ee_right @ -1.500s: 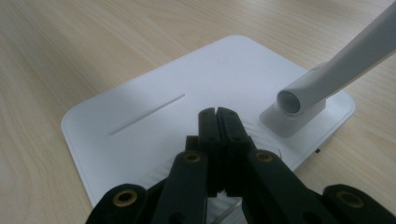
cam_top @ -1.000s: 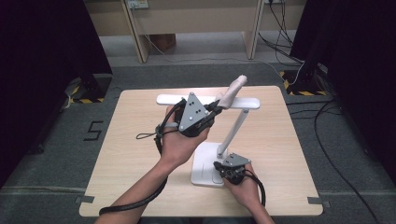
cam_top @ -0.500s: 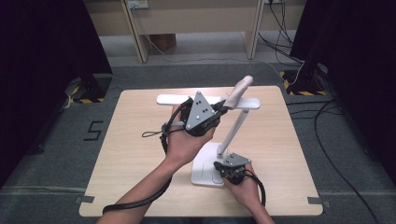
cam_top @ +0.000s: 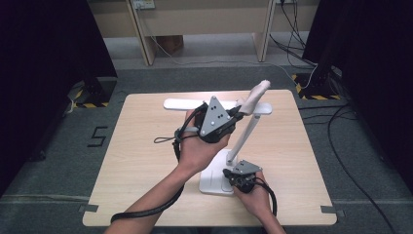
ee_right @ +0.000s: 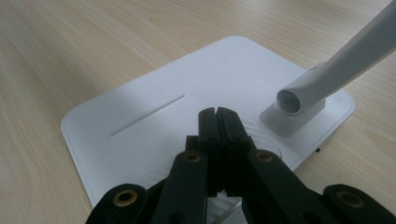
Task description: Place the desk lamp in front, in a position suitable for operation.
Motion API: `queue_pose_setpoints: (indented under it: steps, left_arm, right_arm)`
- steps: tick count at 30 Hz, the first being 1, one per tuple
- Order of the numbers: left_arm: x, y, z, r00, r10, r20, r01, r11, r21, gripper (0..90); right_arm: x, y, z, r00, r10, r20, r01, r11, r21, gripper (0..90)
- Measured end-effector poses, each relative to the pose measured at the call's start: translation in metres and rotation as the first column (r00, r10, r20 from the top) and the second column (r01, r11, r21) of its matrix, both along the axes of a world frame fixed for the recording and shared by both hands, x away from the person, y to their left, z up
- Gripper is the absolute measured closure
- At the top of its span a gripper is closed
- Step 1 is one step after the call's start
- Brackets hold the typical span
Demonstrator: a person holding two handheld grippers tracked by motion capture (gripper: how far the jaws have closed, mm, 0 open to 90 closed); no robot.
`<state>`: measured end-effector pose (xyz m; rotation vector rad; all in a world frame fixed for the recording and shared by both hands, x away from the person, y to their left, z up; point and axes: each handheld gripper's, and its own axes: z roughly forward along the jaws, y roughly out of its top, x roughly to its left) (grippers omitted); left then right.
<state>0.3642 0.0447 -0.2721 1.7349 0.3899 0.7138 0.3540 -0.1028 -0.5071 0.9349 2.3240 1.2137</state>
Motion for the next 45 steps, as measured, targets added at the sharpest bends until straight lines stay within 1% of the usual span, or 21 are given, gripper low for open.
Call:
queue_pose_setpoints:
  steps: [17, 25, 38, 41, 45]
  left_arm:
    - [0.003, -0.018, 0.000, 0.9996, -0.027, -0.013, 0.027, 0.9996, -0.001, 84.5]
    - [0.002, -0.027, 0.001, 0.9991, -0.040, -0.015, 0.040, 0.9992, 0.008, 84.5]
    - [0.004, -0.034, 0.001, 0.9986, -0.049, -0.017, 0.050, 0.9986, 0.017, 84.5]
    - [0.004, -0.037, 0.001, 0.9984, -0.052, -0.021, 0.052, 0.9985, 0.016, 84.5]
    - [0.004, -0.039, 0.000, 0.9981, -0.059, -0.019, 0.059, 0.9982, 0.005, 84.5]
  right_arm:
    - [-0.001, -0.001, 0.000, 1.0000, 0.000, 0.002, 0.000, 1.0000, 0.001, 89.3]
    - [-0.001, -0.001, 0.000, 1.0000, 0.000, -0.001, 0.000, 1.0000, 0.002, 89.3]
    - [-0.001, -0.001, 0.000, 1.0000, 0.002, 0.000, -0.002, 1.0000, -0.002, 89.3]
    - [-0.001, -0.001, 0.000, 1.0000, 0.000, 0.000, 0.000, 1.0000, -0.001, 89.3]
    - [-0.001, 0.000, 0.000, 1.0000, 0.000, 0.000, 0.000, 1.0000, -0.003, 89.1]
